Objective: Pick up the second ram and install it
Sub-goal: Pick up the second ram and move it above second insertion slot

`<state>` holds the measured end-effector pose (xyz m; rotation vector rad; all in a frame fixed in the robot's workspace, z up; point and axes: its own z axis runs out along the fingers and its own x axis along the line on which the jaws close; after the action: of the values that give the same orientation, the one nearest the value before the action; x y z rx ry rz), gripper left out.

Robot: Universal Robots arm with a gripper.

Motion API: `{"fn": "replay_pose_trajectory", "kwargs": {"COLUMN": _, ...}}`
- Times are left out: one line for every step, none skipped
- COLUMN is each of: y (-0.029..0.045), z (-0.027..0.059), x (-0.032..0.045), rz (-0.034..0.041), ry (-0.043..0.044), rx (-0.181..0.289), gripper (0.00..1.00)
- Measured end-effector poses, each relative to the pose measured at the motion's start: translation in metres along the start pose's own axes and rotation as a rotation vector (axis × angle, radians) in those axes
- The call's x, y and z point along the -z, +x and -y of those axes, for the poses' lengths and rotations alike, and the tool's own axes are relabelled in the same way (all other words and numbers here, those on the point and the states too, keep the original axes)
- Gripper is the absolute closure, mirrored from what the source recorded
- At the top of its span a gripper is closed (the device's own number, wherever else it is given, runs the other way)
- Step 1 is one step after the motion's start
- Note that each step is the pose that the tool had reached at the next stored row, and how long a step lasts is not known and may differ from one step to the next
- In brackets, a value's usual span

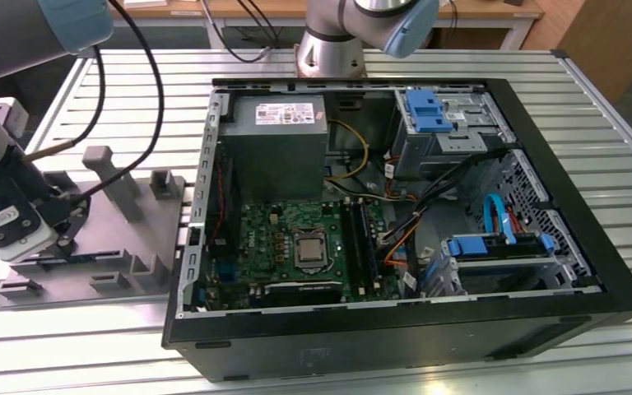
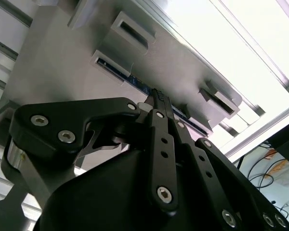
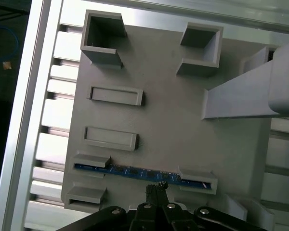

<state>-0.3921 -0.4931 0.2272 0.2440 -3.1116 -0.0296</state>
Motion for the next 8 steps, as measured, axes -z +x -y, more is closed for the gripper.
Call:
{"fn": "replay_pose_trajectory", "kwargs": {"y": 0.0000, "z": 0.0000, "x": 0.0000, "rz": -0.0001, "ry": 0.0001, "rx": 0.005, "gripper": 0.90}}
{"fn": "replay_pose_trajectory", "kwargs": {"y": 0.0000, "z": 0.0000, "x": 0.0000, "rz": -0.0002, "ry": 0.0002, "rx": 0.011, "gripper": 0.90}}
{"fn": "replay_pose_trajectory", "kwargs": {"y": 0.0000, "z": 0.0000, "x": 0.0000, "rz": -0.0004, "ry": 0.0003, "rx": 0.017, "gripper": 0.90}}
{"fn": "replay_pose_trajectory", "kwargs": {"y": 0.0000, "z": 0.0000, "x": 0.0000, "rz": -0.0005, "ry": 0.0004, "rx": 0.023, "gripper": 0.90}}
{"fn": "replay_pose_trajectory", "kwargs": {"y": 0.0000, "z": 0.0000, "x": 0.0000, "rz": -0.0005, "ry": 0.0006, "rx": 0.029, "gripper": 0.90}}
{"fn": "replay_pose_trajectory", "kwargs": {"y": 0.0000, "z": 0.0000, "x": 0.0000, "rz": -0.0007, "ry": 0.0007, "rx": 0.035, "gripper": 0.90}}
{"fn": "replay_pose_trajectory", "kwargs": {"y": 0.0000, "z": 0.0000, "x": 0.0000, "rz": -0.0009, "ry": 0.0008, "rx": 0.042, "gripper": 0.90}}
{"fn": "replay_pose_trajectory", "kwargs": {"y": 0.0000, "z": 0.0000, "x": 0.0000, "rz": -0.0010, "ry": 0.0009, "rx": 0.048, "gripper": 0.90}}
